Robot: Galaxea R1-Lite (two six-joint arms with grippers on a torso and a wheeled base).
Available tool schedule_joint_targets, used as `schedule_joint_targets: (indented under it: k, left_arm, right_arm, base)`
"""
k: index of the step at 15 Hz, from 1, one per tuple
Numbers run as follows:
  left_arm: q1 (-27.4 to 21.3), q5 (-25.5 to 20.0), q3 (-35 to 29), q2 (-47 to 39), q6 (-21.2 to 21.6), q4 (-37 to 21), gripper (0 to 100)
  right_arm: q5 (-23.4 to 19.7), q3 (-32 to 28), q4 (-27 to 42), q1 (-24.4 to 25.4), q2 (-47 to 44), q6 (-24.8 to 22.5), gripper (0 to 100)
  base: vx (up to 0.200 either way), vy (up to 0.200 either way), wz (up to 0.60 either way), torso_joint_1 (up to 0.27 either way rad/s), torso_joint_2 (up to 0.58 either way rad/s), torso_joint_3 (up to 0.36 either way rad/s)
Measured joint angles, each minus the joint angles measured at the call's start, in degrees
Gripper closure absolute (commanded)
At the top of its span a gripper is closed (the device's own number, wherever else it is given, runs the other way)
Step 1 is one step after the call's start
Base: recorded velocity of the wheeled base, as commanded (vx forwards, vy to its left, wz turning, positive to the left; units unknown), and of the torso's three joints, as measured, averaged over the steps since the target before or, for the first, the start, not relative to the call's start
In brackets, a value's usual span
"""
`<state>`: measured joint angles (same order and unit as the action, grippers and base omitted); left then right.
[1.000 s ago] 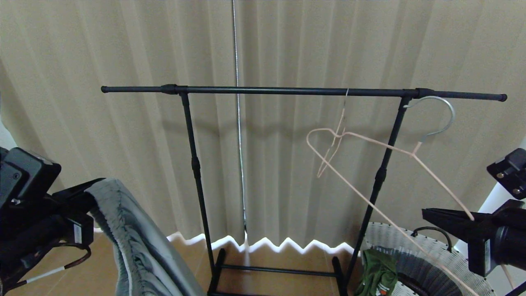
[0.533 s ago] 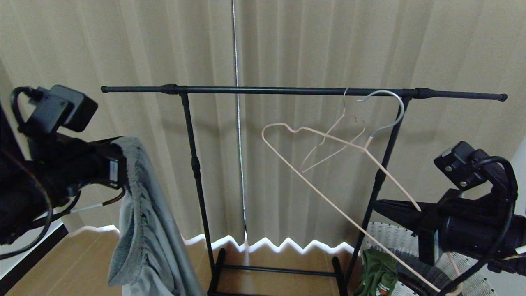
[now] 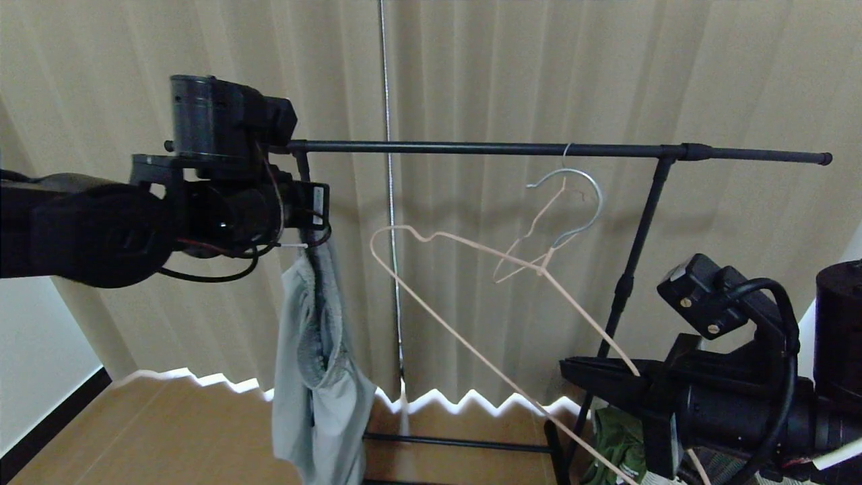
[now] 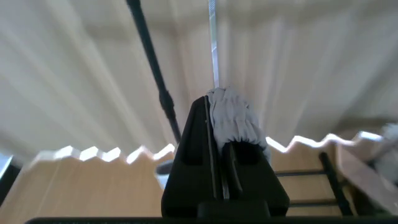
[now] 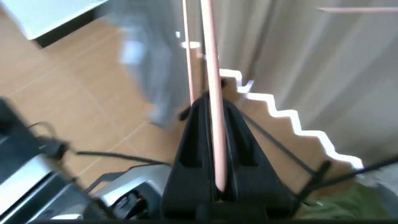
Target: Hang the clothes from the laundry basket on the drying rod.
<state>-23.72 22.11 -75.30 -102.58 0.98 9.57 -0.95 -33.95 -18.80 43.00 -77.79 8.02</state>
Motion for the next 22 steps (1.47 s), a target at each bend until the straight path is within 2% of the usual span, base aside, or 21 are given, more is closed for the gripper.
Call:
schedule_joint_targets:
  k: [5, 15, 17, 19, 22]
  left_arm:
    - [-1.52, 2.05, -3.04, -5.18, -1.24, -0.57, 100]
    - [-6.57, 5.36, 1.74, 0.30, -1.93, -0.54, 100]
    - [-6.89, 5.55, 1.79, 0.66, -3.21, -0.55, 100]
    - [-6.92, 5.58, 1.79, 1.07, -3.77, -0.55, 100]
    - [-6.95, 5.83, 1.79, 1.73, -4.53, -0.55, 100]
  right_arm:
    - [0.22, -0.02, 0.13, 4.88, -0.33, 1.74, 100]
    - [0.79, -6.81, 0.13, 1.77, -9.18, 2.07, 100]
    - [1.61, -8.27, 0.49, 2.06, -11.22, 4.07, 100]
    - [2.06, -9.96, 1.10, 3.66, -12.87, 8.14, 100]
    - [2.97, -12.39, 4.84, 5.75, -13.97, 12.53, 100]
  base:
    - [0.000, 0.000, 0.00, 0.000, 0.00, 0.000]
    - [0.000, 0.000, 0.00, 0.000, 0.00, 0.000]
    - [0.000, 0.000, 0.00, 0.000, 0.00, 0.000]
    - [0.000, 0.000, 0.00, 0.000, 0.00, 0.000]
    - [0.000, 0.000, 0.00, 0.000, 0.00, 0.000]
